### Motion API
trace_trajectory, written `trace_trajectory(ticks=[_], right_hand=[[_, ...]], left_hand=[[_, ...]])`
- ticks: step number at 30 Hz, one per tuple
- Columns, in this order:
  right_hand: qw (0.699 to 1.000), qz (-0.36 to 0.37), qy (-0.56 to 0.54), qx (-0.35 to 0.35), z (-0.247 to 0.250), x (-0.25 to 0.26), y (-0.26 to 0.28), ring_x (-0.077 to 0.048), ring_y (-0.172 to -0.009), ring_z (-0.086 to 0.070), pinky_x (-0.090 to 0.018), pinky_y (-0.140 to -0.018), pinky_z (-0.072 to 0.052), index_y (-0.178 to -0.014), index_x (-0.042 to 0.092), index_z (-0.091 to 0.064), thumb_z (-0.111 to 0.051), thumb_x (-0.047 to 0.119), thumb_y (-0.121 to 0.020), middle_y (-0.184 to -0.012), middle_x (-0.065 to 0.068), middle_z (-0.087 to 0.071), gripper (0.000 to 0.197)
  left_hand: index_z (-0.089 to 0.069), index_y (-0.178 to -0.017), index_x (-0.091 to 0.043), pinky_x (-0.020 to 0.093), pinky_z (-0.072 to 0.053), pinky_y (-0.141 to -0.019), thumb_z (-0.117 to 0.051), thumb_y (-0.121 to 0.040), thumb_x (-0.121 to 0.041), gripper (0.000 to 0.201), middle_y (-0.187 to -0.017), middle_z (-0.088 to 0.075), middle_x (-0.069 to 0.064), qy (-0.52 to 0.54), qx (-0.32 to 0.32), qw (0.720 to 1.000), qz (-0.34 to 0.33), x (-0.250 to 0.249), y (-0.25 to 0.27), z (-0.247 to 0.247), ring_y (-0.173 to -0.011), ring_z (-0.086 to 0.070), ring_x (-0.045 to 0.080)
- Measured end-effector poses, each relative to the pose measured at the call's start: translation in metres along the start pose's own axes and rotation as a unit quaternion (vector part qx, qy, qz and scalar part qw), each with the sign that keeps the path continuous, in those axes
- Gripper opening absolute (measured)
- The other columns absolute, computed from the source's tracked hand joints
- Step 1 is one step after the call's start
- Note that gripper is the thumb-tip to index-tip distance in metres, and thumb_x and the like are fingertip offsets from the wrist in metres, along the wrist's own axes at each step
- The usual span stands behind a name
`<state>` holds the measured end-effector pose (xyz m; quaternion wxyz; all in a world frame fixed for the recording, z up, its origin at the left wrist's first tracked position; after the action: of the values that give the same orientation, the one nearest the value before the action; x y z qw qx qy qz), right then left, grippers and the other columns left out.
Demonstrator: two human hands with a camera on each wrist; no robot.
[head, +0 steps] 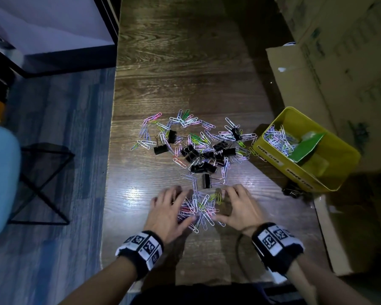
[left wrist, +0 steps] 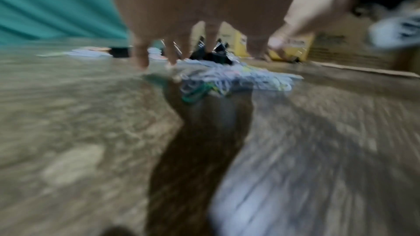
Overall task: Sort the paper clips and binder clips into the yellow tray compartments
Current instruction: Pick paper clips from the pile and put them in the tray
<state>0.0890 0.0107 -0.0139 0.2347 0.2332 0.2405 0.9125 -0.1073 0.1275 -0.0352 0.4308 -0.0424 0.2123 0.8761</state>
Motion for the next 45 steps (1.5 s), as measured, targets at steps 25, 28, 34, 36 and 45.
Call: trace_trajectory(ticks=[25, 28, 34, 36, 45], right_hand=[[0.998, 0.025, -0.045, -0.036, -0.030, 0.026, 0.004, -0.026, -0.126, -0.036, -0.037, -0.104, -0.039, -0.142, 0.017, -0.030, -0.071, 0.049, -0.075, -0.135, -0.011, -0.031, 0.085], [0.998, 0.047, -0.049, -0.019, -0.027, 0.031, 0.000, -0.028, -0.123, -0.047, -0.037, -0.102, -0.042, -0.138, 0.015, -0.041, -0.069, 0.033, -0.082, -0.137, -0.011, -0.038, 0.065], [0.997, 0.067, -0.034, -0.018, -0.026, 0.029, -0.001, -0.025, -0.104, -0.060, -0.030, -0.088, -0.049, -0.117, 0.007, -0.060, -0.061, 0.004, -0.087, -0.121, -0.011, -0.057, 0.030], [0.997, 0.072, -0.023, -0.018, -0.025, 0.028, 0.000, -0.027, -0.098, -0.061, -0.031, -0.081, -0.048, -0.111, 0.005, -0.061, -0.055, -0.006, -0.086, -0.115, -0.013, -0.060, 0.028], [0.976, 0.002, -0.218, -0.025, -0.015, 0.001, -0.003, -0.022, -0.092, -0.066, -0.021, -0.091, -0.047, -0.116, 0.021, -0.067, -0.059, 0.006, -0.087, -0.115, -0.005, -0.067, 0.034]], left_hand=[[-0.027, -0.141, -0.028, 0.038, -0.041, -0.100, -0.062, -0.075, -0.058, 0.081, -0.138, -0.029, 0.003, 0.036, 0.044, 0.998, -0.039, -0.018, -0.022, 0.003, -0.114, -0.040, 0.023], [-0.033, -0.139, -0.025, 0.039, -0.041, -0.099, -0.064, -0.081, -0.042, 0.068, -0.138, -0.032, 0.004, 0.025, 0.070, 0.996, -0.045, -0.029, -0.026, 0.004, -0.112, -0.042, 0.025], [-0.057, -0.119, -0.015, 0.031, -0.043, -0.096, -0.061, -0.086, -0.016, 0.033, -0.122, -0.053, 0.003, 0.102, 0.055, 0.993, -0.033, -0.035, -0.028, 0.004, -0.108, -0.054, 0.024], [-0.062, -0.114, -0.015, 0.022, -0.042, -0.090, -0.064, -0.085, -0.017, 0.030, -0.112, -0.061, 0.001, 0.133, 0.052, 0.989, -0.022, -0.032, -0.030, 0.008, -0.100, -0.059, 0.018], [-0.074, -0.079, -0.027, 0.015, -0.048, -0.055, -0.077, -0.073, -0.019, 0.011, -0.064, -0.070, -0.009, 0.361, 0.125, 0.917, 0.114, -0.015, -0.048, 0.033, -0.052, -0.057, 0.004]])
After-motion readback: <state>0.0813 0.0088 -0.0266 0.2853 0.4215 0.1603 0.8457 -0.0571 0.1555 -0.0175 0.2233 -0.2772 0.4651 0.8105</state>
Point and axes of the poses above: each hand's wrist, its own y-axis away from the middle knuckle, its own z-axis out of the back of the hand, x = y × z, the point moved 1 cm from there along -y, towards the middle knuckle
